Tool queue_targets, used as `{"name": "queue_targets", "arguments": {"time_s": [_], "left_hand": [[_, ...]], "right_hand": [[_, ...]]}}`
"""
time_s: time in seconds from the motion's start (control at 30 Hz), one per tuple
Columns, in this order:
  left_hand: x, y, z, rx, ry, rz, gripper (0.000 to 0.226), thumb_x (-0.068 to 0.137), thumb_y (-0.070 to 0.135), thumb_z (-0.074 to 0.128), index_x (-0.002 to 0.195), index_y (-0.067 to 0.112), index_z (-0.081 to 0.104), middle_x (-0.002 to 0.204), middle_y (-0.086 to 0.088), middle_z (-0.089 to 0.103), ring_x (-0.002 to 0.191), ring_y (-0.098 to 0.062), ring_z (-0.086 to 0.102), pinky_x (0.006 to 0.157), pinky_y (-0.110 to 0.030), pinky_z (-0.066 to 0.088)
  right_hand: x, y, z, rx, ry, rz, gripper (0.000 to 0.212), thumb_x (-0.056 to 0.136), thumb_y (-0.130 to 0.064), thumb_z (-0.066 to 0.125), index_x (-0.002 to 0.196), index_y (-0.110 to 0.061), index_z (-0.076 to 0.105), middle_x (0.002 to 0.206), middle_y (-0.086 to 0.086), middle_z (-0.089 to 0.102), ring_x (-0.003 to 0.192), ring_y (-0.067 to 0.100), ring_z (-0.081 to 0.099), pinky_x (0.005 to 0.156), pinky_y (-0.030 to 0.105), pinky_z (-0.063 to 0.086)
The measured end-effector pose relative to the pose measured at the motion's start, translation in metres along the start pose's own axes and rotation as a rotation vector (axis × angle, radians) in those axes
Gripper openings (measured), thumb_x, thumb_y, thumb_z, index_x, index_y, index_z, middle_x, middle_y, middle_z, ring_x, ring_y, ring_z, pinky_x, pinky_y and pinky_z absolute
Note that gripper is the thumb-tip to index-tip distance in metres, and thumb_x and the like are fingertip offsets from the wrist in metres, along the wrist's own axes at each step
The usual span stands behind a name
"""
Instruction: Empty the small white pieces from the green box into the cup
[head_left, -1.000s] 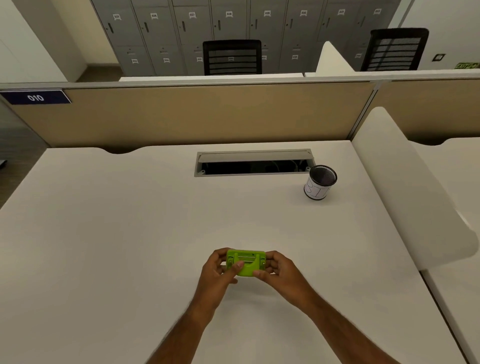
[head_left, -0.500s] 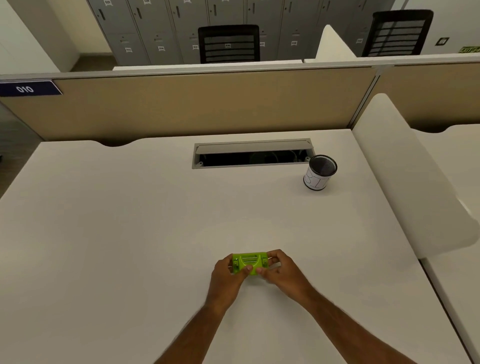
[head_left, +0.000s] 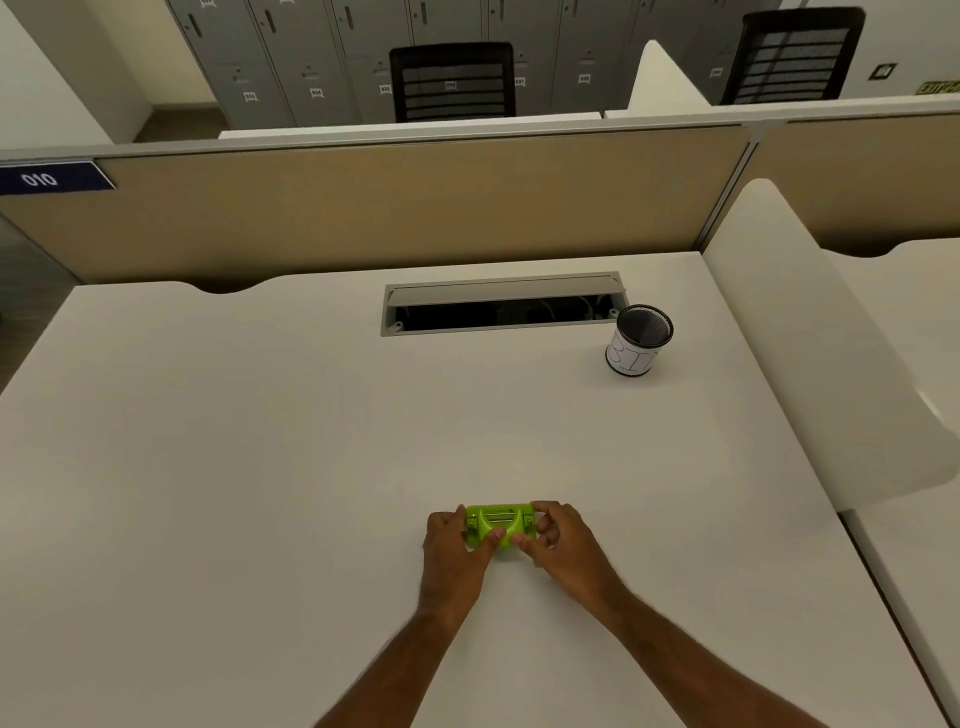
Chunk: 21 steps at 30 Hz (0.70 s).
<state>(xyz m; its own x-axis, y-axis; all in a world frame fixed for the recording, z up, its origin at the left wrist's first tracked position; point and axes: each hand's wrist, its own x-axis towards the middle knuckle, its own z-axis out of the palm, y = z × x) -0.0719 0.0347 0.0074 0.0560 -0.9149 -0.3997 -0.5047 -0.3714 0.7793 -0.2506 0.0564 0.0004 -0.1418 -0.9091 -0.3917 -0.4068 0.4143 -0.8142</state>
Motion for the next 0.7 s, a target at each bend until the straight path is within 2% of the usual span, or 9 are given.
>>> {"name": "queue_targets", "arguments": {"time_s": [0.1,0.27,0.57,0.7], "left_hand": [[0.002,-0.001,0.001,0.020,-0.002,0.004,0.067,0.096,0.039,0.079,0.149,0.004,0.057,0.126,-0.002,0.049,0.125,-0.029,0.062,0.105,-0.035,0.056],[0.007,-0.002,0.001,0.069,0.009,0.009,0.067,0.096,0.042,0.078,0.147,0.002,0.060,0.133,-0.013,0.055,0.123,-0.032,0.064,0.109,-0.047,0.055],[0.012,-0.005,0.000,0.083,0.013,0.010,0.058,0.093,0.045,0.081,0.137,0.010,0.067,0.129,-0.008,0.060,0.121,-0.026,0.063,0.106,-0.041,0.055],[0.011,-0.014,-0.005,0.104,0.053,0.055,0.041,0.100,0.047,0.071,0.125,0.015,0.068,0.121,-0.002,0.062,0.117,-0.027,0.061,0.102,-0.039,0.054]], "right_hand": [[0.001,-0.001,0.000,-0.011,0.009,0.015,0.054,0.086,-0.036,0.084,0.132,-0.021,0.060,0.110,0.004,0.057,0.088,0.028,0.070,0.084,0.045,0.062],[0.004,-0.004,0.001,-0.006,0.016,0.033,0.051,0.088,-0.035,0.082,0.132,-0.018,0.063,0.114,0.007,0.056,0.089,0.032,0.071,0.087,0.046,0.061],[0.005,-0.002,0.002,0.001,0.017,0.033,0.048,0.090,-0.036,0.080,0.132,-0.019,0.063,0.117,0.007,0.056,0.087,0.032,0.072,0.087,0.045,0.061],[0.010,-0.001,-0.003,0.005,0.015,0.035,0.039,0.093,-0.036,0.077,0.125,-0.020,0.064,0.115,0.006,0.053,0.084,0.030,0.068,0.085,0.044,0.061]]}}
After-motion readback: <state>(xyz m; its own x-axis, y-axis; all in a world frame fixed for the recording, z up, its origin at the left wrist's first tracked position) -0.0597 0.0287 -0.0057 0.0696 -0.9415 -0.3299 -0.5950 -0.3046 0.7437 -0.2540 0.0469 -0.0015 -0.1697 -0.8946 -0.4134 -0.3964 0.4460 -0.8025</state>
